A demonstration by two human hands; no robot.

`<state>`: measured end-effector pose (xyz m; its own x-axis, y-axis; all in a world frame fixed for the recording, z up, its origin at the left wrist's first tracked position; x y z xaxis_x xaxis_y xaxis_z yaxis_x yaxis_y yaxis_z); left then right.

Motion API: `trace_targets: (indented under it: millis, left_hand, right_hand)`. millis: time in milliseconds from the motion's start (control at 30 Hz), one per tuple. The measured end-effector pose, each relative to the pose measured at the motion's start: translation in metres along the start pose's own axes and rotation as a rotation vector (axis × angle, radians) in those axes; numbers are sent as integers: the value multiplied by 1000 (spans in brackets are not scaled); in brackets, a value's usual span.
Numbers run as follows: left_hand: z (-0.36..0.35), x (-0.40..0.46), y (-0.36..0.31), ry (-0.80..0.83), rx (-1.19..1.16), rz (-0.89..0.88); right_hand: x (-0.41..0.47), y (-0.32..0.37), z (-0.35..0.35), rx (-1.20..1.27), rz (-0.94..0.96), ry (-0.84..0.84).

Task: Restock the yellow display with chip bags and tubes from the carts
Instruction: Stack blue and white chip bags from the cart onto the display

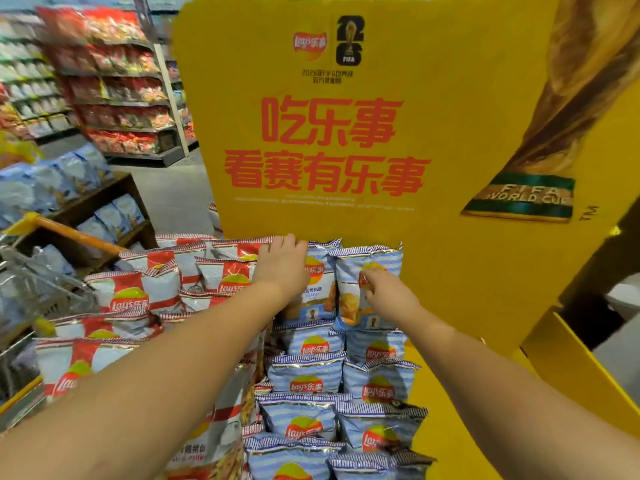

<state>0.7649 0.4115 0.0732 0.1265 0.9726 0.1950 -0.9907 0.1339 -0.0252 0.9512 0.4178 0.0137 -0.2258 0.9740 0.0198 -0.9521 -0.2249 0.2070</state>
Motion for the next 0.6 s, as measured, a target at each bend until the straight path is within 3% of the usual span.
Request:
trace_targets:
  millis: [67, 167, 400, 600]
  left_hand:
    - [8, -21, -7, 97, -49, 28]
    - [29, -67, -21, 98, -191, 84]
    - [53, -200, -76, 128, -674, 228]
    - [65, -303, -151, 212, -901, 161]
  right_hand:
    - [-20, 8, 5, 48, 44, 67]
    - [-57, 15, 19, 188, 20, 90]
    - [-189, 27, 48, 576, -134, -59]
    - [-352, 0, 48, 699, -344, -120]
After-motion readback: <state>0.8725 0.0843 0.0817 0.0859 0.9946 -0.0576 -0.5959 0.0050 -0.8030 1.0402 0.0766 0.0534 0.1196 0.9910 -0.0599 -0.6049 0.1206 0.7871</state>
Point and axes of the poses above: each hand's wrist, its own x-axis towards the middle knuckle, its own z-axis out of the back of the hand, y = z × x, the point moved 7 cm from there along x, towards the middle knuckle, and after that the axes turned 6 degrees about -x, right-handed, at the moved point
